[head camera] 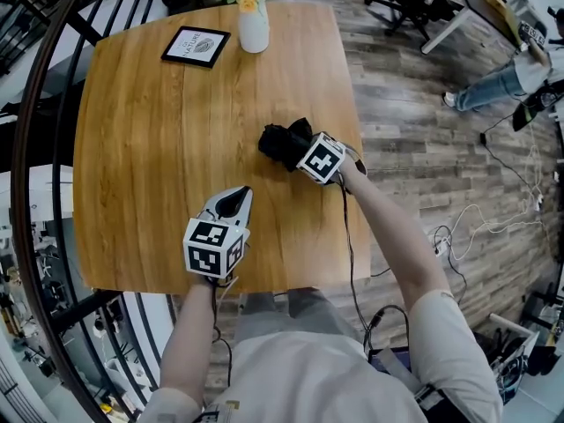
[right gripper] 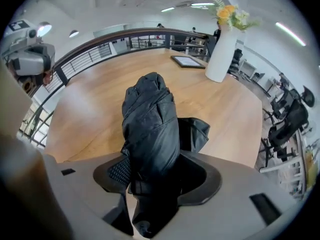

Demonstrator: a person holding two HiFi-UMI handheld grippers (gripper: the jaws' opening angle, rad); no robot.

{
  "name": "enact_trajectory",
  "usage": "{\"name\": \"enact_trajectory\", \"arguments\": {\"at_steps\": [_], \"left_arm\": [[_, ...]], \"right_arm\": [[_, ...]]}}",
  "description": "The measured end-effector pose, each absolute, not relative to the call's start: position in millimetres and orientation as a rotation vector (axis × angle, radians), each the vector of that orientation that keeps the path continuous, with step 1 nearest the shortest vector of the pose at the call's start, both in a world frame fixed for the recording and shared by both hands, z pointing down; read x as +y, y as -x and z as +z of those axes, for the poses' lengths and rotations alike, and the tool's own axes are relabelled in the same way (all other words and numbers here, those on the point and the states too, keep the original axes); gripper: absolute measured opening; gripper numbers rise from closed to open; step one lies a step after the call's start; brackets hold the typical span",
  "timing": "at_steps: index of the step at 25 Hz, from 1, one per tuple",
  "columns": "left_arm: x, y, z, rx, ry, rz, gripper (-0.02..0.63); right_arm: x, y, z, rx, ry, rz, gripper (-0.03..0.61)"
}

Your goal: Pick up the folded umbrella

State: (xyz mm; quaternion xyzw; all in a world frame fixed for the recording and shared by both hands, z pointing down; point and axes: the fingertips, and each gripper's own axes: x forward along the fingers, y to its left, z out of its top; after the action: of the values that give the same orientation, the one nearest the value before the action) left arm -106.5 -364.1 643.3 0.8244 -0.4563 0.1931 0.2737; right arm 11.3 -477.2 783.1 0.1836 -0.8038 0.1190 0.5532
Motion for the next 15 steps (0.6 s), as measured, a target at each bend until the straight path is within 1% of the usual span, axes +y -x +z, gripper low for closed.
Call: {"name": "enact_trajectory", "arguments": {"at_steps": [3, 7, 15], "left_arm": [[-367.6, 118.4, 629.9, -1.248, -2.239, 0.511, 0.015], [-379.9, 147.6, 609.2, -1.32, -2.227, 0.471, 0.015], [-409.2, 190.3, 507.4, -1.485, -2.353, 0.402, 0.015]], "right_arm": [[-481.3, -15.1, 758.8, -1.964, -0.565, 0.372, 0.275], [-500.0, -10.1, 701.7, -2.081, -0.675, 0.415, 0.275], [-520.2, -14.7, 533.5, -2.324, -0.9, 0.302, 0.276]]}}
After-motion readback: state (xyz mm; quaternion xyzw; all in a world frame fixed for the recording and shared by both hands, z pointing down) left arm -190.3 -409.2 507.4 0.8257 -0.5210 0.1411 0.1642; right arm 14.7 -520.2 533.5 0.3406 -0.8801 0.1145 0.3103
